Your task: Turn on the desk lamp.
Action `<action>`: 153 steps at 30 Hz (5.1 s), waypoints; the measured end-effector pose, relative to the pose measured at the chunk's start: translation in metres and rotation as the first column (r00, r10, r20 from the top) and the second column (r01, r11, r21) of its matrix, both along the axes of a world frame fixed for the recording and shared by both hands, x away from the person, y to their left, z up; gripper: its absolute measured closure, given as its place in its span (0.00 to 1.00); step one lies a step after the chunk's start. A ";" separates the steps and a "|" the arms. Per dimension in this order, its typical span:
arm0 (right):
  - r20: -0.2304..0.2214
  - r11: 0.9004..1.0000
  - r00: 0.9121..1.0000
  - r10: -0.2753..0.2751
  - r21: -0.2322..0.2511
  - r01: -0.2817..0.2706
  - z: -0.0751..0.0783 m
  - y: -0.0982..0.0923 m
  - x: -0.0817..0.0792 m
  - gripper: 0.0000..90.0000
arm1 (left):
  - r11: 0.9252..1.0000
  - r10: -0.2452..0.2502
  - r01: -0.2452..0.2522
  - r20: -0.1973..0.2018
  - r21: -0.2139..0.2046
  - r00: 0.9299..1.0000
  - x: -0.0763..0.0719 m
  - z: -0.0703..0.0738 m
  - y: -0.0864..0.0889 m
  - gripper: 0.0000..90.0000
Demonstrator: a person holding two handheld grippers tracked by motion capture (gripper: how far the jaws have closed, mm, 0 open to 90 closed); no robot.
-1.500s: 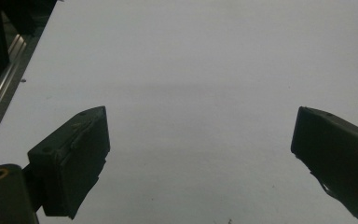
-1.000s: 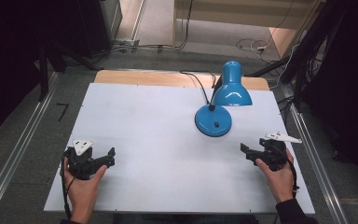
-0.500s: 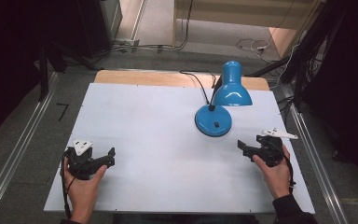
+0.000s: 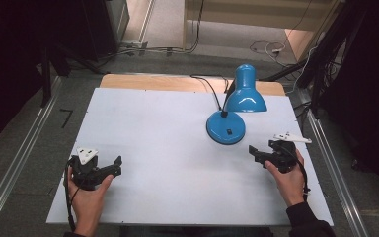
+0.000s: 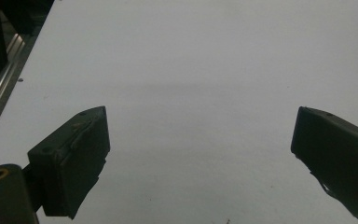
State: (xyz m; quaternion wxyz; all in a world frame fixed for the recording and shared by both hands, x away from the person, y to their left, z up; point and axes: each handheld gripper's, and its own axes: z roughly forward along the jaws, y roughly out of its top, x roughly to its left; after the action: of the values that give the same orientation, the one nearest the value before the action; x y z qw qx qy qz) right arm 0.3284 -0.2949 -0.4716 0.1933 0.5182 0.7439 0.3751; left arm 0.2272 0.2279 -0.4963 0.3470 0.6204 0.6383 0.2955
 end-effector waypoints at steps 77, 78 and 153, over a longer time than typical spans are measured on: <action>0.057 0.998 0.997 0.056 0.010 -0.057 -0.012 0.054 0.044 0.97 | 1.000 -0.004 0.004 -0.010 -0.012 1.000 0.001 -0.001 0.001 0.07; 0.059 0.998 0.997 0.057 0.011 -0.057 -0.011 0.055 0.044 0.97 | 1.000 -0.004 0.004 -0.009 -0.012 1.000 0.001 -0.001 0.001 0.07; 0.091 0.991 0.990 0.109 -0.090 -0.101 -0.022 0.080 0.054 0.98 | 1.000 -0.004 0.003 -0.008 -0.016 1.000 0.000 -0.001 0.001 0.07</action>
State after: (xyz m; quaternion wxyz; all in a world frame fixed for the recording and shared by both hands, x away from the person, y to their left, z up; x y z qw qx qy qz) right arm 0.3825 -0.2149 -0.4940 0.2305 0.4510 0.7754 0.3771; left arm 0.2268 0.2293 -0.4970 0.3498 0.6199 0.6410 0.2872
